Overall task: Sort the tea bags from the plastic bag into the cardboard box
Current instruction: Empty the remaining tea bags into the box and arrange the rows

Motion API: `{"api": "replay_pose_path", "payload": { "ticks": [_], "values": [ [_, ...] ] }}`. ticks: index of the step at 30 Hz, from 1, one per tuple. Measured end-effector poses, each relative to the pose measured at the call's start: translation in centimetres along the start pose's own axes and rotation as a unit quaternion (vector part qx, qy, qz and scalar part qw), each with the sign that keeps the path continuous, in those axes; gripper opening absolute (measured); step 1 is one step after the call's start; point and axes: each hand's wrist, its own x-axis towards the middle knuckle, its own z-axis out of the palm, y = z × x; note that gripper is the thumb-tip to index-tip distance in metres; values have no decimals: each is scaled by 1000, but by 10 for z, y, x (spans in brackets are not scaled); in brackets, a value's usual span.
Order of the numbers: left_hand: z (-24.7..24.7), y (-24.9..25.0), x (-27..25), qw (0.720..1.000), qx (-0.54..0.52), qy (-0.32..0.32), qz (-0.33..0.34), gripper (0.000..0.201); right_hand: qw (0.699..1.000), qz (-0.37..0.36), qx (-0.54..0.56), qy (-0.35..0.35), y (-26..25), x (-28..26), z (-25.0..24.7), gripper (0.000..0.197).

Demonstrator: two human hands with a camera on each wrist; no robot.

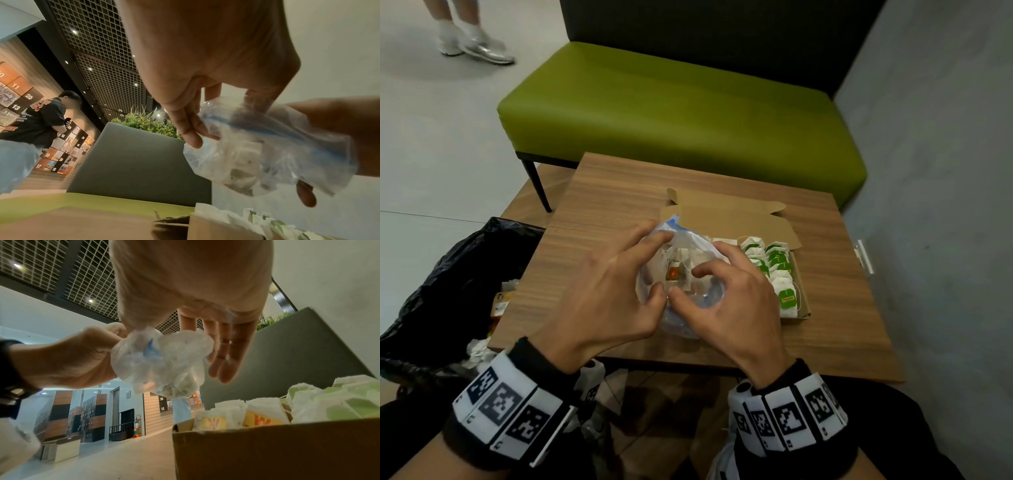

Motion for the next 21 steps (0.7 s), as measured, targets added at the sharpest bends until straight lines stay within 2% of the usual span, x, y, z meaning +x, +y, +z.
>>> {"api": "replay_pose_path", "payload": {
  "ticks": [6,9,13,17,21],
  "values": [
    [-1,2,-2,1000,9,-16,-2,59,998,14,-53,-14,2,2,3,31],
    [-2,2,-1,1000,1,-20,-9,59,1000,17,-24,12,7,4,5,24],
    [-2,1,0,999,-10,-27,-15,61,998,21,41,48,10,6,8,23],
    [-1,1,0,999,-30,-32,-22,61,998,36,51,6,7,6,11,45],
    [1,3,-1,999,-35,-34,-18,62,999,31,8,-28,8,4,17,31]
  ]
}}
